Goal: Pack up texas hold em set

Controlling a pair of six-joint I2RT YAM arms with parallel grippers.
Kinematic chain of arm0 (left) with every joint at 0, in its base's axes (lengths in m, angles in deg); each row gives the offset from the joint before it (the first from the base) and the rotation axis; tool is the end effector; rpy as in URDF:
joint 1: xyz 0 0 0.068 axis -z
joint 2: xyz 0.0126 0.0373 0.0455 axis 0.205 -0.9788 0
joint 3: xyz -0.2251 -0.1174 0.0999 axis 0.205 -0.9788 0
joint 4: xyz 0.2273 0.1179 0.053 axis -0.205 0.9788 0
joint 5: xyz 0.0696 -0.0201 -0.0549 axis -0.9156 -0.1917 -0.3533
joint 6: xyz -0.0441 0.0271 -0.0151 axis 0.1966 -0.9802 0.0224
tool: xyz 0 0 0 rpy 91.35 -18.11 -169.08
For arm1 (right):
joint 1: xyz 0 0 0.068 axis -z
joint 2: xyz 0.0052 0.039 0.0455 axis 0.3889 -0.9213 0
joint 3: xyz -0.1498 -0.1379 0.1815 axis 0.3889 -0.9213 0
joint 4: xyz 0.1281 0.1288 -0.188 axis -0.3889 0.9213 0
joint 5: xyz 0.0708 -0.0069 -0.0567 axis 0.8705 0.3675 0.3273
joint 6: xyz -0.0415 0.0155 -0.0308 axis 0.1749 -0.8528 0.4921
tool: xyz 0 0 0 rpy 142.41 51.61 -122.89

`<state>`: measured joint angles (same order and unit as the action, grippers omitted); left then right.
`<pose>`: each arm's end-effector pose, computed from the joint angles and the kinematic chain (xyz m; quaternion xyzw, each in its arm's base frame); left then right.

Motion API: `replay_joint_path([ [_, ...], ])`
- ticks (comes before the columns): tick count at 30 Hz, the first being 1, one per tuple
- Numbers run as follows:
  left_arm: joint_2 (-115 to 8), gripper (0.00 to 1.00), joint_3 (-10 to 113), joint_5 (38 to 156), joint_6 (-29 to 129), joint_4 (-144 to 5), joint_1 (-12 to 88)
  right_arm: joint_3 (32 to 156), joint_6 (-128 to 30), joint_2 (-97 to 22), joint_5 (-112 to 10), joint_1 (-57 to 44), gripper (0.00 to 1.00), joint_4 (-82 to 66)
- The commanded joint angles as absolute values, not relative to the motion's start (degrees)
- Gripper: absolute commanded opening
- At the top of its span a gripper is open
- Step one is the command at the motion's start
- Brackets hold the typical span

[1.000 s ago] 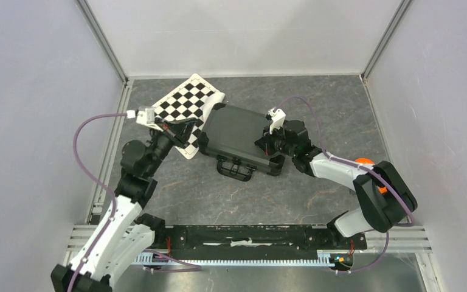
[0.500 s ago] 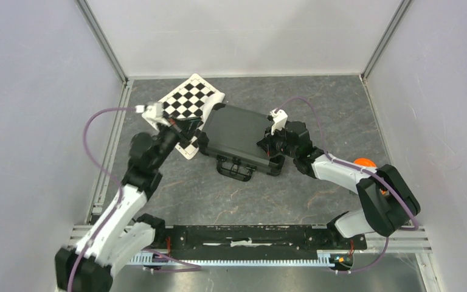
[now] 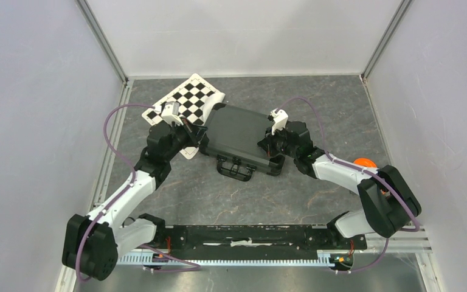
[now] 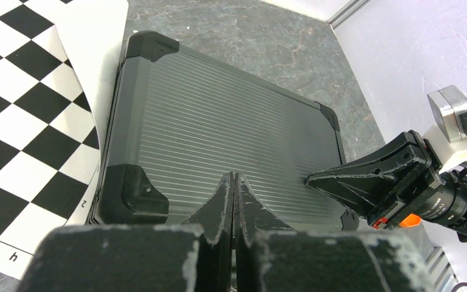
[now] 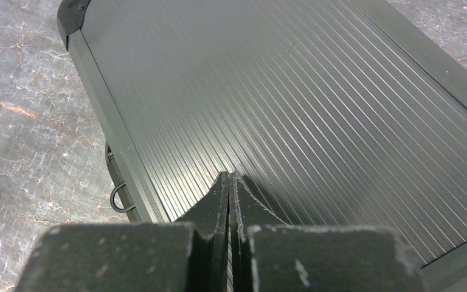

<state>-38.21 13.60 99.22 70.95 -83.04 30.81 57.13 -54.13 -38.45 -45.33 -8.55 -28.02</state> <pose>0.2277 -0.0852 0.2680 -0.0295 0.7694 -0.3378 0.5414 0.2529 0.1642 0.2060 -0.2026 0.8114 0.2900 0.4653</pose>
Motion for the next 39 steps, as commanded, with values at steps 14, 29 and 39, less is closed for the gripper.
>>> replay_joint_path([
  [14, -31.74, 0.02, 14.3, 98.66, 69.58, -85.68, 30.55, 54.32, -54.05, -39.24, -43.46, -8.92, 0.0, -18.33],
  [29, -19.92, 0.02, 14.3, 98.66, 69.58, -85.68, 30.55, 54.03, -54.33, -39.34, -43.03, -8.93, 0.0, -18.94],
  [39, -25.68, 0.02, 14.3, 98.66, 69.58, -85.68, 30.55, 54.17, -54.35, -37.13, -43.19, -8.93, 0.0, -18.16],
])
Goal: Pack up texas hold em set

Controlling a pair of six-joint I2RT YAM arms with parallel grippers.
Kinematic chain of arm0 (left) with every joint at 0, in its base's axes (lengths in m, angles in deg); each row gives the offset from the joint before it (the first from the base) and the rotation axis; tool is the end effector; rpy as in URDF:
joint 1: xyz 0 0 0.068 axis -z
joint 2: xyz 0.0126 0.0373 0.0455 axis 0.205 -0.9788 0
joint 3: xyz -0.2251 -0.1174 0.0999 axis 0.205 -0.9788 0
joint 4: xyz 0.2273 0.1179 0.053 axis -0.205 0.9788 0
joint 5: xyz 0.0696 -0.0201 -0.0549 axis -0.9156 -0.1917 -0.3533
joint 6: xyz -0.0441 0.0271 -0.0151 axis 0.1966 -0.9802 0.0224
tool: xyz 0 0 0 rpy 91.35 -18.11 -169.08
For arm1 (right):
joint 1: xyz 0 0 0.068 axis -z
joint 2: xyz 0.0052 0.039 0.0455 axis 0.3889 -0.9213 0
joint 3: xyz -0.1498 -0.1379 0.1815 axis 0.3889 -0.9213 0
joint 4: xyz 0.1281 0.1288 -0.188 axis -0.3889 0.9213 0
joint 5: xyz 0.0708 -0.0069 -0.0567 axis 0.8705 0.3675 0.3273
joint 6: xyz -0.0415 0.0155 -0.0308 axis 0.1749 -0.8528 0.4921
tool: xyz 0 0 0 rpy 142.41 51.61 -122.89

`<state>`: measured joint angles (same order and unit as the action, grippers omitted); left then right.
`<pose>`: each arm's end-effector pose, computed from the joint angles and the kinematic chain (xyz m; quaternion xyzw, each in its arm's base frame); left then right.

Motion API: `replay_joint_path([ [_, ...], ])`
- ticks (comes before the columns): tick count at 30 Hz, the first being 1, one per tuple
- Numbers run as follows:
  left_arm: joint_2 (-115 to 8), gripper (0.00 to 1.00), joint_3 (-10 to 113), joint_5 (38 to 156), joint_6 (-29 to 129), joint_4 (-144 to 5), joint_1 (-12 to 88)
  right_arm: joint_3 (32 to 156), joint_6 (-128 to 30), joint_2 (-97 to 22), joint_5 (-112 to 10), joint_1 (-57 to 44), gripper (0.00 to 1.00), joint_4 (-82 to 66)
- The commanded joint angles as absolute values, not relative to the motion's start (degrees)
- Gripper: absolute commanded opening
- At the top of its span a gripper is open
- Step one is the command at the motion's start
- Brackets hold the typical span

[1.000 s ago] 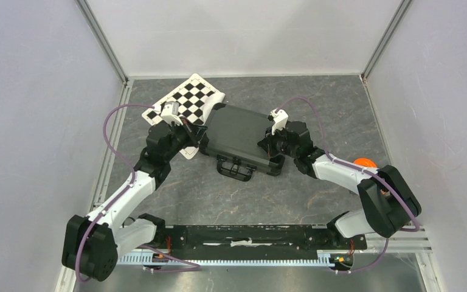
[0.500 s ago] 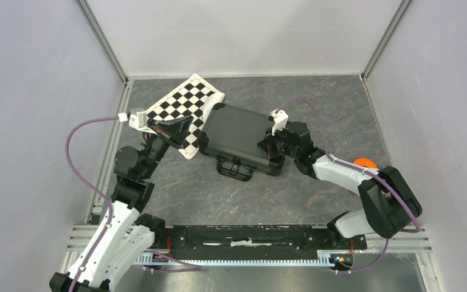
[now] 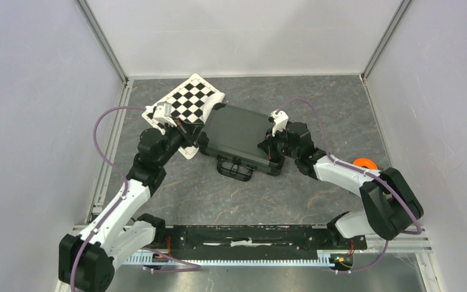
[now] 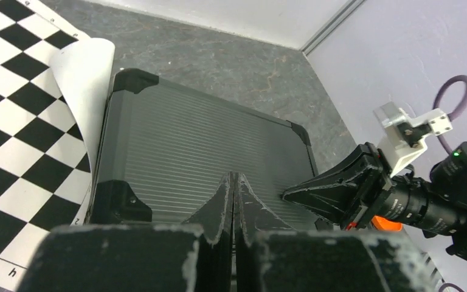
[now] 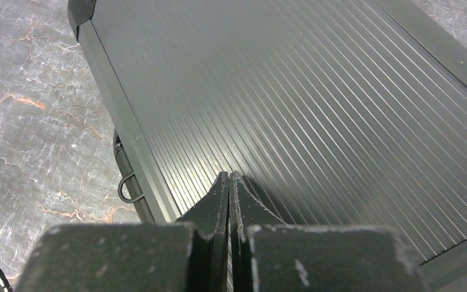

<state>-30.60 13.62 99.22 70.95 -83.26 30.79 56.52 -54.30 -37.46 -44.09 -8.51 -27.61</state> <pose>0.2065 -0.0778 0.2968 -0.0198 0.7250 -0.3559 0.5893 0.2493 0.1627 0.2068 -0.2067 0.8098 0.2985 0.4608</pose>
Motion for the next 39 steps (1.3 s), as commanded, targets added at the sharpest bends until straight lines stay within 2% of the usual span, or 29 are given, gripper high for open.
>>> replay_joint_path([
  [1, -23.59, 0.02, 14.3, 98.66, 69.58, -85.68, 30.55, 54.33, -54.36, -36.92, -43.16, -8.93, 0.0, -17.88],
  [5, -12.43, 0.02, 14.3, 98.66, 69.58, -85.68, 30.55, 54.64, -54.16, -36.49, -43.45, -8.94, 0.0, -17.09],
  [8, -9.77, 0.02, 14.3, 98.66, 69.58, -85.68, 30.55, 54.4, -54.29, -36.12, -43.24, -8.89, 0.0, -17.18],
  [14, -20.19, 0.02, 14.3, 98.66, 69.58, -85.68, 30.55, 54.62, -54.02, -36.09, -43.37, -8.93, 0.0, -16.45],
  [23, -14.54, 0.02, 14.3, 98.66, 69.58, -85.68, 30.55, 57.02, -53.01, -32.46, -44.4, -8.94, 0.0, -12.01],
  [33, -25.95, 0.02, 14.3, 98.66, 69.58, -85.68, 30.55, 62.32, -49.39, -32.35, -46.39, -10.1, 0.0, -3.73],
  [39, -30.53, 0.02, 14.3, 98.66, 69.58, -85.68, 30.55, 65.02, -48.68, -33.74, -53.36, -10.42, 0.0, -0.5],
])
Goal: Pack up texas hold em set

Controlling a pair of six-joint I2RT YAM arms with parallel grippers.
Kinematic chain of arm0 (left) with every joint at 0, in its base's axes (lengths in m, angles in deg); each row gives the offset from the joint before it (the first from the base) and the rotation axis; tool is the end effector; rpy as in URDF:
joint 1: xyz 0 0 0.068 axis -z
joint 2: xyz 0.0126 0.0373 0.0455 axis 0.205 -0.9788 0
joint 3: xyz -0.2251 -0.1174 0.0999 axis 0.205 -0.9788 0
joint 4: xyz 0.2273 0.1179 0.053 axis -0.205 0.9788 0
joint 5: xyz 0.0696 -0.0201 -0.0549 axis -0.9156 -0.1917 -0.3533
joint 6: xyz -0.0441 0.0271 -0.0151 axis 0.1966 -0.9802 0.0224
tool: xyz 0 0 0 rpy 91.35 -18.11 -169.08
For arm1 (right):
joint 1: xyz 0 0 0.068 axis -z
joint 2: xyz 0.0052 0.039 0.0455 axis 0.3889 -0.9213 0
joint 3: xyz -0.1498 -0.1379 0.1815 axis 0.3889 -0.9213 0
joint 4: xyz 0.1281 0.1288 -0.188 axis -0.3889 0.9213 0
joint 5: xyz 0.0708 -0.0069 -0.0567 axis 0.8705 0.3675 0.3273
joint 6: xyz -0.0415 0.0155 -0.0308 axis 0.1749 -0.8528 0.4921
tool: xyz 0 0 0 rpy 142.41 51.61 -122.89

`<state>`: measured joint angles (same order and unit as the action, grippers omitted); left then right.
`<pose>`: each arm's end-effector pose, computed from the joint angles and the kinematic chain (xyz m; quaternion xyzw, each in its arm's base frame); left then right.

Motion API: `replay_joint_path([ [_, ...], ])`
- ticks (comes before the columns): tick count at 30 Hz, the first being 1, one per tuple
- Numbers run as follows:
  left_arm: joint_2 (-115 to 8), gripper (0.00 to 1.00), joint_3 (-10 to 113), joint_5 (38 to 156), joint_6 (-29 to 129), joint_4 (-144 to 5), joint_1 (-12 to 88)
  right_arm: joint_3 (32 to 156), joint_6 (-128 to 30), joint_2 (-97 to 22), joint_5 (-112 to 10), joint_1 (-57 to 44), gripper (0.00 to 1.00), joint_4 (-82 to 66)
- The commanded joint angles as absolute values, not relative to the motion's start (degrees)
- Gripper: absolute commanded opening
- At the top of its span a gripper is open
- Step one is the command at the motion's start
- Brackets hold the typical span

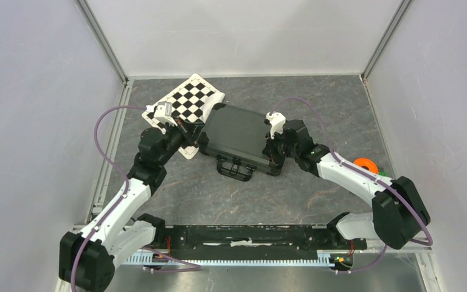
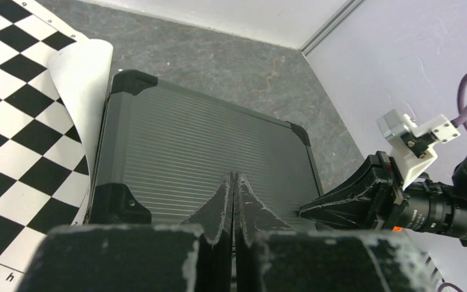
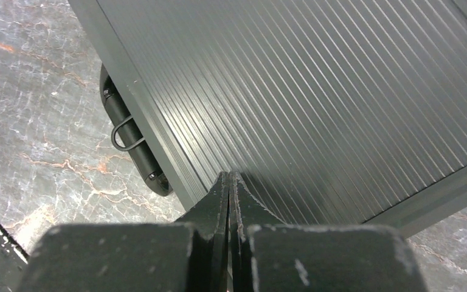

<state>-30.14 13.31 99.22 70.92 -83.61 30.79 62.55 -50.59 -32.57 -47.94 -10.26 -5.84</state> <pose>0.2051 -0.0773 0.2971 -0.0190 0.7220 -0.3569 0.5924 0.2350 0.1614 0.2281 -0.2307 0.8539 0.2403 0.3999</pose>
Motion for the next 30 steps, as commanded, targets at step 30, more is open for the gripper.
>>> replay_joint_path([
  [30, -26.14, 0.02, 14.3, 98.66, 69.58, -85.68, 30.55, 67.61, -54.94, -37.25, -42.09, -13.19, 0.0, -3.43],
])
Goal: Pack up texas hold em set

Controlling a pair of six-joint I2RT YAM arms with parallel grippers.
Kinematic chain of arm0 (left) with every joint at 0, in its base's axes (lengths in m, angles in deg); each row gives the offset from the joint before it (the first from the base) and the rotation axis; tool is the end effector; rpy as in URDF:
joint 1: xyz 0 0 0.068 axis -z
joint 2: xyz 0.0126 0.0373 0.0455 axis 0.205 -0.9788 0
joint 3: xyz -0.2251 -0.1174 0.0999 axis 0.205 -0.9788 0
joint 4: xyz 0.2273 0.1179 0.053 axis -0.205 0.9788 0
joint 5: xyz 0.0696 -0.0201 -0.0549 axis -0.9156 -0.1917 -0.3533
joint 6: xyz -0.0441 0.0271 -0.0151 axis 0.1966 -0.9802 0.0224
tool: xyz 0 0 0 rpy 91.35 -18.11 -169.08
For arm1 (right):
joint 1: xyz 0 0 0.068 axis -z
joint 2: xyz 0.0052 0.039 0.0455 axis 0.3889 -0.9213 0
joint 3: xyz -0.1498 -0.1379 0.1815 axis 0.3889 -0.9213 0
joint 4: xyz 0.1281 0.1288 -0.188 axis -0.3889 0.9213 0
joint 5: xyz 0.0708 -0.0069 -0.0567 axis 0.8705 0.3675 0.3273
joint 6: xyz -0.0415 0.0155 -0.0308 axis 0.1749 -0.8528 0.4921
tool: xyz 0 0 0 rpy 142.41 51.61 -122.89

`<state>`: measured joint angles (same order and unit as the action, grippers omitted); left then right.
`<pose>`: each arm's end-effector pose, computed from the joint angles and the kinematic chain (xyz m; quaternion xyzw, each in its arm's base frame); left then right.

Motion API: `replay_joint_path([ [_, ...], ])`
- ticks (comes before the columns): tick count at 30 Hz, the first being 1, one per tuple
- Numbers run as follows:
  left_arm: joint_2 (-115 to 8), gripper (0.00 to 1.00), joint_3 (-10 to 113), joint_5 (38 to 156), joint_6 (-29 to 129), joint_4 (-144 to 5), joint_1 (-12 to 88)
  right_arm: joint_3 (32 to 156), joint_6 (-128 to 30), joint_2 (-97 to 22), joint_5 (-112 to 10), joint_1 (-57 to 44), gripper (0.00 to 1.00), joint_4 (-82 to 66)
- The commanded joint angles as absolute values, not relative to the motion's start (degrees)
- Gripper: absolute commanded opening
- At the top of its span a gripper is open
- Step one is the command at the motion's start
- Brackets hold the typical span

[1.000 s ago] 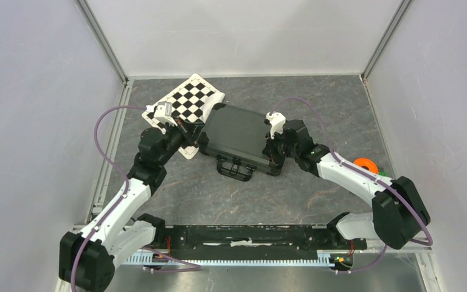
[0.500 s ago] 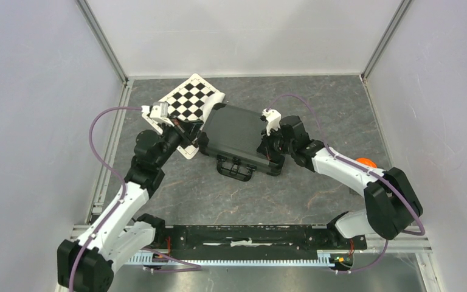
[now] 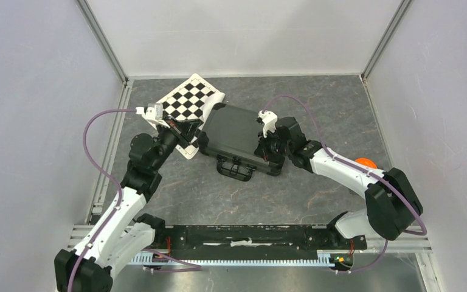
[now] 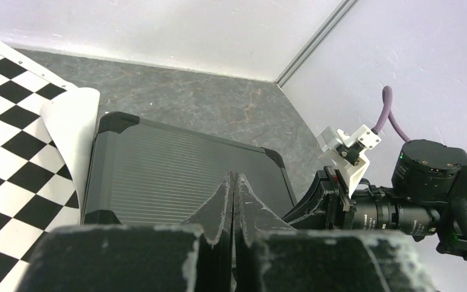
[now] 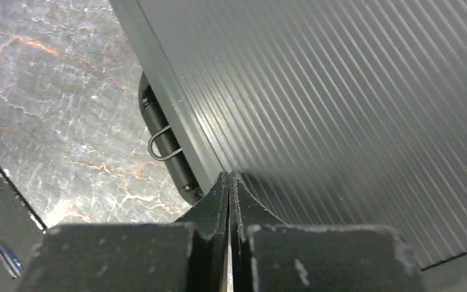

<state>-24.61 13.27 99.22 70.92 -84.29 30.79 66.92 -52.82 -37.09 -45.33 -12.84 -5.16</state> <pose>0.1874 -0.0713 0.3164 -0.0111 0.6846 -0.3700 0.6280 0.2420 0.1842 0.2306 -0.2430 0.8522 0.2727 0.3745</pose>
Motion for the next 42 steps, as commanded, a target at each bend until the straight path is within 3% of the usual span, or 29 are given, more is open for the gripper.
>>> replay_joint_path([
  [1, -27.09, 0.02, 14.3, 98.66, 69.58, -85.68, 30.55, 68.12, -54.41, -37.1, -45.22, -13.29, 0.0, -2.23],
  [11, -23.49, 0.02, 14.3, 98.66, 69.58, -85.68, 30.55, 70.56, -50.02, -36.94, -69.88, -16.91, 0.0, 6.83],
  [20, -19.06, 0.02, 14.3, 98.66, 69.58, -85.68, 30.55, 69.7, -53.76, -38.75, -47.65, -16.75, 0.0, -1.72],
  [26, -23.42, 0.02, 14.3, 98.66, 69.58, -85.68, 30.55, 70.78, -47.78, -37.42, -54.52, -19.27, 0.03, 0.76],
  [31, -26.52, 0.02, 14.3, 98.66, 69.58, -85.68, 30.55, 72.44, -42.59, -40.42, -61.46, -22.22, 0.19, 4.33],
  [42, -22.16, 0.02, 14.3, 98.66, 69.58, -85.68, 30.55, 75.44, -36.71, -42.87, -52.74, -22.3, 0.58, 5.69],
])
